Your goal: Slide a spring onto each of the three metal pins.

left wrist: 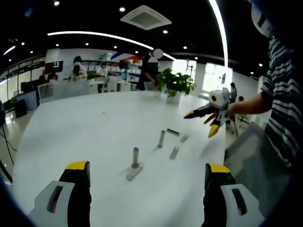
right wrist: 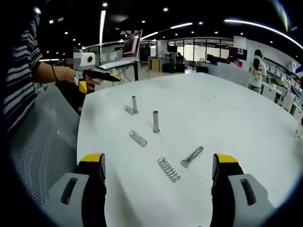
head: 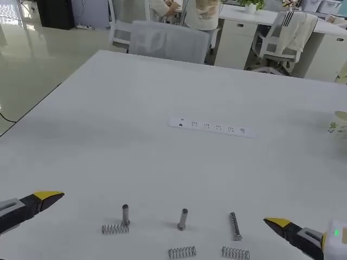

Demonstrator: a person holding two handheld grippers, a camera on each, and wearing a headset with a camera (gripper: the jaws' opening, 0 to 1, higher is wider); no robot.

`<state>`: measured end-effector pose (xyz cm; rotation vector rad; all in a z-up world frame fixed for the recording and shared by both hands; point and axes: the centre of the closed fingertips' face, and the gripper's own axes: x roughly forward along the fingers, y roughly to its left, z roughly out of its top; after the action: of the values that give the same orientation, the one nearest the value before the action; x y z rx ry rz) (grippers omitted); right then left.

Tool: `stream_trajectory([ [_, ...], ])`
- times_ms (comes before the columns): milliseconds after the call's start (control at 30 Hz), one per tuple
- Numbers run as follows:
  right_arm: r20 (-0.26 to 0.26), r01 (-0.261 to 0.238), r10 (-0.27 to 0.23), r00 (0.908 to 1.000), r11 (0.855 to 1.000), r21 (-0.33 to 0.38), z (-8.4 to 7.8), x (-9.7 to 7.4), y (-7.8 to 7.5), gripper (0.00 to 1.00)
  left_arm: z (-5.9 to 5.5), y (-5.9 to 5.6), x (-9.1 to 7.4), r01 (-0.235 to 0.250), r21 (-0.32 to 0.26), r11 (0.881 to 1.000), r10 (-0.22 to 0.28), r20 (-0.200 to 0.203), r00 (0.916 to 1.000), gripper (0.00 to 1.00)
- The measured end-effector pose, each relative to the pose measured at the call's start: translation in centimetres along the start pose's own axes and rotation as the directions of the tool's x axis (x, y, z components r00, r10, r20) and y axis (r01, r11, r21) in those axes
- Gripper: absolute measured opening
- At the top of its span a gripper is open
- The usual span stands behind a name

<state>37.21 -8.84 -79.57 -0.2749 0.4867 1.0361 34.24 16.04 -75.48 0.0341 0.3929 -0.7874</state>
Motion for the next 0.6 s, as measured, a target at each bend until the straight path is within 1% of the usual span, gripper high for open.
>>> stream_trajectory([
  [600,-0.006,-0.001,0.002,1.0000,1.000,0.016,0.17,0.04,-0.36,0.92,-0.35,-0.06,-0.09,-0.002,-0.008,1.000,0.002,-0.004,1.0000,0.98],
])
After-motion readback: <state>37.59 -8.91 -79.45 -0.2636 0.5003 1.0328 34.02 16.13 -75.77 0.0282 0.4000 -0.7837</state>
